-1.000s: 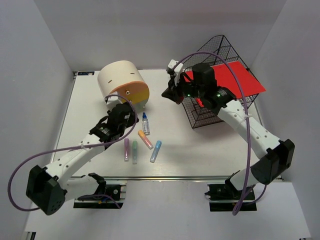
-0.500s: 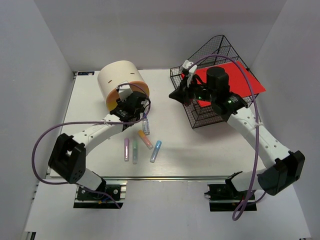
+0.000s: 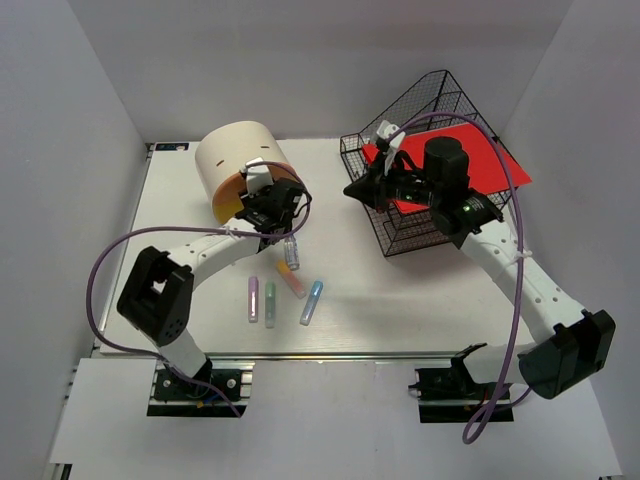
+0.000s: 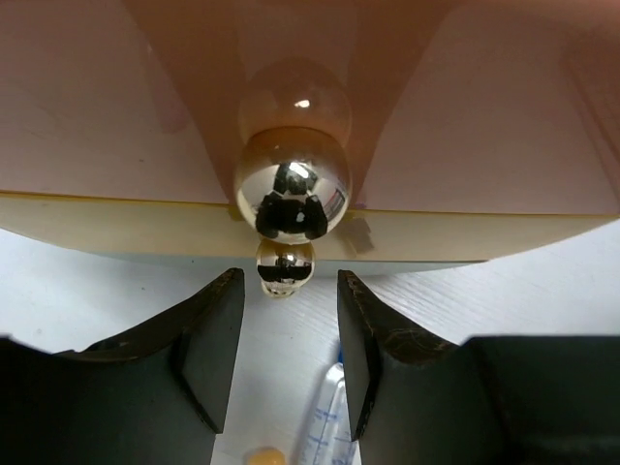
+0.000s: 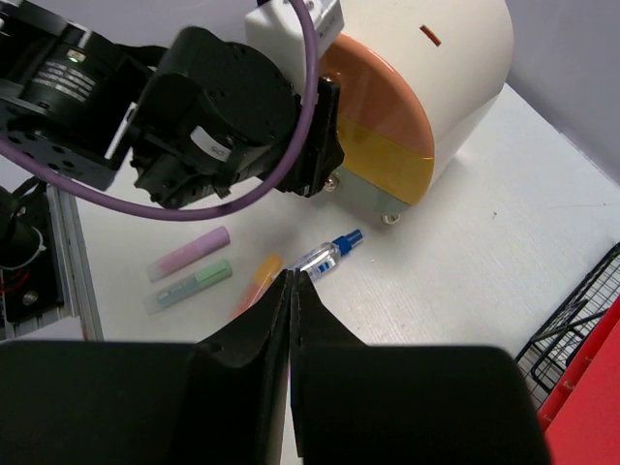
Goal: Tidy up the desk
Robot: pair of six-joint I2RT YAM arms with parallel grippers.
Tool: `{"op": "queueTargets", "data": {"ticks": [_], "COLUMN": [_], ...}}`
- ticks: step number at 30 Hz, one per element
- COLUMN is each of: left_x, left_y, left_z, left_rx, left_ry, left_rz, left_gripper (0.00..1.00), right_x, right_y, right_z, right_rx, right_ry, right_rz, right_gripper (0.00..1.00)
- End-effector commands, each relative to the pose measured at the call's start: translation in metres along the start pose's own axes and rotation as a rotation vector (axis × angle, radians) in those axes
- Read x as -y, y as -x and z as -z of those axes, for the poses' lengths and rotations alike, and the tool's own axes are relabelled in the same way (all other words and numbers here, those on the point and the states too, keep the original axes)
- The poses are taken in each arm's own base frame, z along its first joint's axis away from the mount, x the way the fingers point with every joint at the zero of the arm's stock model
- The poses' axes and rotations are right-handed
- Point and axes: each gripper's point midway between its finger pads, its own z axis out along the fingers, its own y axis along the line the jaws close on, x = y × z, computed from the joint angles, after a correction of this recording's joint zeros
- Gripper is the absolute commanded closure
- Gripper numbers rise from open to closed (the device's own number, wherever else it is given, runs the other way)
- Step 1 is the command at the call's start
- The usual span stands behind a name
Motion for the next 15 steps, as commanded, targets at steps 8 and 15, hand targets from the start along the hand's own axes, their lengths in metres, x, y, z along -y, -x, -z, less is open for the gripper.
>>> {"op": "queueTargets", "data": {"ticks": [8, 15], "left_x": [0.0, 0.004], "left_y": [0.022, 0.028], "left_z": [-0.007, -0.012], "left_rx": [0.092, 0.11], "left_ry": [0.061, 0.082], "left_rz": [0.012, -0.011], "left_gripper": [0.47, 0.57], "right_x": [-0.002, 0.002], "right_y": [0.017, 0.014], "right_z": [0.012, 0.013], "right_rx": [0.067, 0.067], "right_ry": [0.001, -0.006], "right_rz": [0.041, 0.041], "right_gripper": [0.97, 0.96]}}
